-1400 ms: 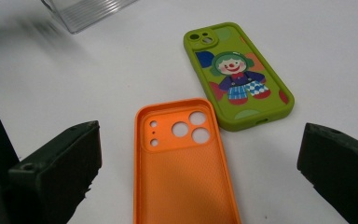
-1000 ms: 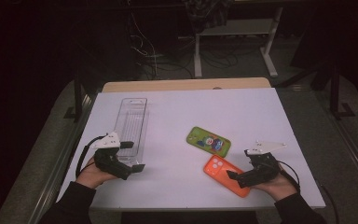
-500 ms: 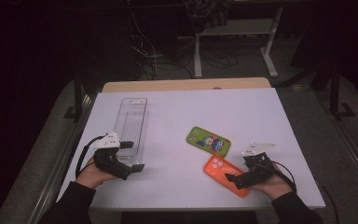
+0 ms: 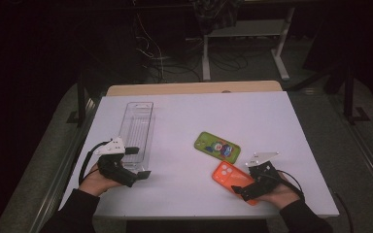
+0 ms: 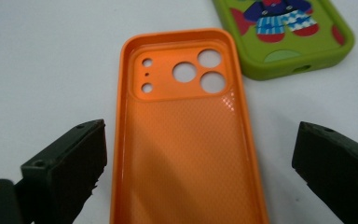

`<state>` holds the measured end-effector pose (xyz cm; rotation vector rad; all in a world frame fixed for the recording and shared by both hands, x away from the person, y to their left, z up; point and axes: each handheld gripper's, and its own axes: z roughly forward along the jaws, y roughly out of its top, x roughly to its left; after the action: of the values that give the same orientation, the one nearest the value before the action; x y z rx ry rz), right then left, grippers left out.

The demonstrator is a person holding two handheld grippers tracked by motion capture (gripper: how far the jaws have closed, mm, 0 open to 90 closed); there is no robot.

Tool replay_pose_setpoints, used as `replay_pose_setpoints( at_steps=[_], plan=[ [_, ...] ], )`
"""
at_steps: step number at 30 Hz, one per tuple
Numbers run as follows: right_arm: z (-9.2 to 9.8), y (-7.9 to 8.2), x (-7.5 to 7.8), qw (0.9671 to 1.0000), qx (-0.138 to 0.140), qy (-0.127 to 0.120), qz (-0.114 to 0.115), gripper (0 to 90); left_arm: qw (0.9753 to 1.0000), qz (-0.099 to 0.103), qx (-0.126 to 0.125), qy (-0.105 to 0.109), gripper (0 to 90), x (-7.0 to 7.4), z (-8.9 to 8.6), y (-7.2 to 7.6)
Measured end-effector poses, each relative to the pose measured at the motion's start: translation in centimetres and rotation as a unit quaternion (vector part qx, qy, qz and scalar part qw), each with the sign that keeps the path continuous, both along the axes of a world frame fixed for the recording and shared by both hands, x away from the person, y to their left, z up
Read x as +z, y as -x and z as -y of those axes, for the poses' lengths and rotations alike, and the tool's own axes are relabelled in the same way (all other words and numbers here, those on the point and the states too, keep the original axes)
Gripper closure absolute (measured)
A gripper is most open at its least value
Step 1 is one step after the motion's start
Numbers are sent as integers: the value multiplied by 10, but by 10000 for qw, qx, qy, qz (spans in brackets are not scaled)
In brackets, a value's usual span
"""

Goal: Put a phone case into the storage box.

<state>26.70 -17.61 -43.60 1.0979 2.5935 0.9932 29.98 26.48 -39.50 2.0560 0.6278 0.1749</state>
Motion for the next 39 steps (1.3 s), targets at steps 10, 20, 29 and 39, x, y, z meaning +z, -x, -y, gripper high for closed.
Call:
replay_pose_setpoints(
  at_steps=[10,20,29,39],
  plan=[
    [-6,-1,-7,9998,142,167,-6,56,10000,10,-8,-18,0,0,-1,0],
    [-11,-1,-11,9994,186,280,14,87,10000,-17,4,2,0,0,0,0],
    [-14,0,-11,9986,251,458,115,122,10000,1,-2,-7,0,0,0,0],
    [-16,-1,-9,9981,255,550,69,148,10000,-5,20,-11,0,0,0,0]
  ],
)
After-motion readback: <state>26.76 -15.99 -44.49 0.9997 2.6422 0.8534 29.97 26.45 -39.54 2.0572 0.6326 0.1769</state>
